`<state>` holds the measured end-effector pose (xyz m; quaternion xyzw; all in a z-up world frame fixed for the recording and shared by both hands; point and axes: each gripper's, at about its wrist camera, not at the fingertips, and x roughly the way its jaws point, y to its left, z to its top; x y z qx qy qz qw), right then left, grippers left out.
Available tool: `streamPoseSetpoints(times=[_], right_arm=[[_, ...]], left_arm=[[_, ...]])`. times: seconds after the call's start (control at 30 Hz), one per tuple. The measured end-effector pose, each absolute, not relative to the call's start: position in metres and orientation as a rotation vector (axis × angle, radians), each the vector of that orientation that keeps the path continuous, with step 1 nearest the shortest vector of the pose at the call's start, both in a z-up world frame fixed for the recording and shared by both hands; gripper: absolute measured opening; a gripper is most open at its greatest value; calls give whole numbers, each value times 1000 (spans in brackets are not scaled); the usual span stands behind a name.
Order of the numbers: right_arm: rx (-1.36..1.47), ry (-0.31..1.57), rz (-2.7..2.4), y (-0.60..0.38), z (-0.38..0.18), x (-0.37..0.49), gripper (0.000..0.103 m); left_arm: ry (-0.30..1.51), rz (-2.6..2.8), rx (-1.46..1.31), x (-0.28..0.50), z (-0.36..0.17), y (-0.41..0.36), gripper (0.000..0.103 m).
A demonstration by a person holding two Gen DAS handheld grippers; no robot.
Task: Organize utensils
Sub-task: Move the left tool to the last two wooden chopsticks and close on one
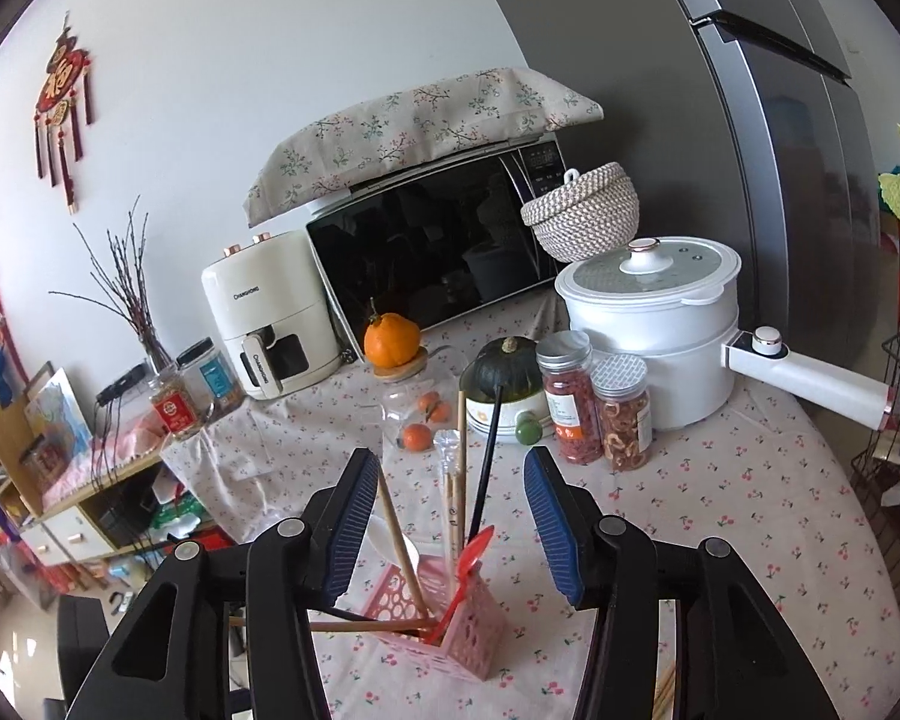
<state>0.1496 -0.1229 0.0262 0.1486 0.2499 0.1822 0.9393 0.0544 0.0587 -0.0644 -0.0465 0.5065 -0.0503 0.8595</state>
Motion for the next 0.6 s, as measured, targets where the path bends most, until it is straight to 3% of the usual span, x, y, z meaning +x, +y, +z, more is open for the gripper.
streamPoseSetpoints(times=[0.1, 0.4, 0.6], right_arm=[[294, 546, 362, -142, 27, 144, 69], [194, 667, 312, -179, 8, 127, 89], [164, 845, 266, -200, -27, 130, 90]], left_arm=[[1059, -115, -94, 55, -64, 52, 83], [1088, -106, -61, 63, -73, 27, 88], [1128, -106, -8, 72, -87, 3, 90]])
